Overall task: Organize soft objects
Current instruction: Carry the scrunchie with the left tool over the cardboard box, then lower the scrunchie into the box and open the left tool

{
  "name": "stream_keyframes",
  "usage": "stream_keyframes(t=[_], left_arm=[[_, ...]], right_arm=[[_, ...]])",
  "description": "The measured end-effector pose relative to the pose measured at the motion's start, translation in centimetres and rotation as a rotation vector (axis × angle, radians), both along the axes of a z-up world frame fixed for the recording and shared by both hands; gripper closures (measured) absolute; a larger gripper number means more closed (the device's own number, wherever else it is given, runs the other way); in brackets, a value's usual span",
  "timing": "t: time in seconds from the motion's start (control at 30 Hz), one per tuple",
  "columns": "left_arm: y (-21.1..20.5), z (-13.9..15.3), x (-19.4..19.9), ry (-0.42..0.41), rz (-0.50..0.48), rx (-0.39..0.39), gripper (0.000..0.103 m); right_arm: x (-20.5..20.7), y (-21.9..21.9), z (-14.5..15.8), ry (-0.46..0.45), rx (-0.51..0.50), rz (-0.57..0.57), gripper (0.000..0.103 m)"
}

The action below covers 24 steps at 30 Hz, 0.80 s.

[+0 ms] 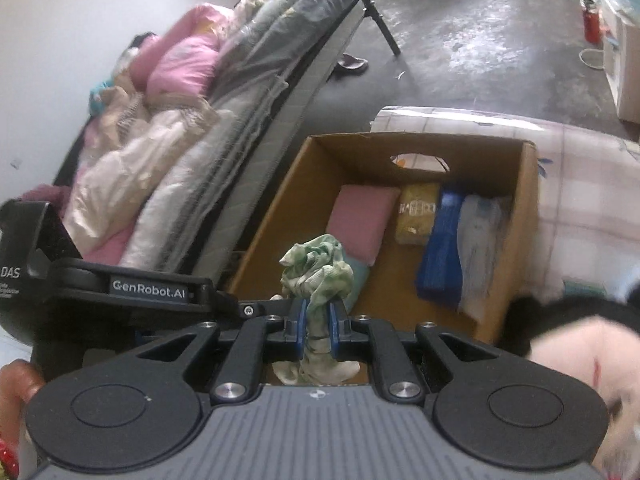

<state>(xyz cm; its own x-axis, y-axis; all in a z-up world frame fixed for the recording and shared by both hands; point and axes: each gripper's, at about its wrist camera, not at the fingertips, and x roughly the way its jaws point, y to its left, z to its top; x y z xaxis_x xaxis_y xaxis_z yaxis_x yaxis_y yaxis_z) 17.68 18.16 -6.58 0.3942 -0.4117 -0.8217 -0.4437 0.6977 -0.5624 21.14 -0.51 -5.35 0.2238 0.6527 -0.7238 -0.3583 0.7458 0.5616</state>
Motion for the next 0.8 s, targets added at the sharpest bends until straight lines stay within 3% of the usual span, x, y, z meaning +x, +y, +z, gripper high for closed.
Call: stream_keyframes(t=[0.33,0.47,0.63,0.8], left_arm=[[4.4,-9.2,5.5,0.06,0.036,0.007,0.094],[5.0,-11.3,6.7,0.042,0.057,0.009,0.093],[5.0,-13.6,7.8,0.086,0.037,0.036,0.091],[4.8,-14.7,8.3,0.102,0.02,0.052,0.083]], right_arm=[[4.7,7.1,-6.8,-0.009,-0.244,0.059,0.09],[5.5,8.6,-8.8,-0.029,-0.326,0.083,0.09],[6.7,9.1,-10.7,0.0,-0.422,0.077,0.09],[7.2,8.8,-11.7,0.022,-0.442,0.057,0.09]])
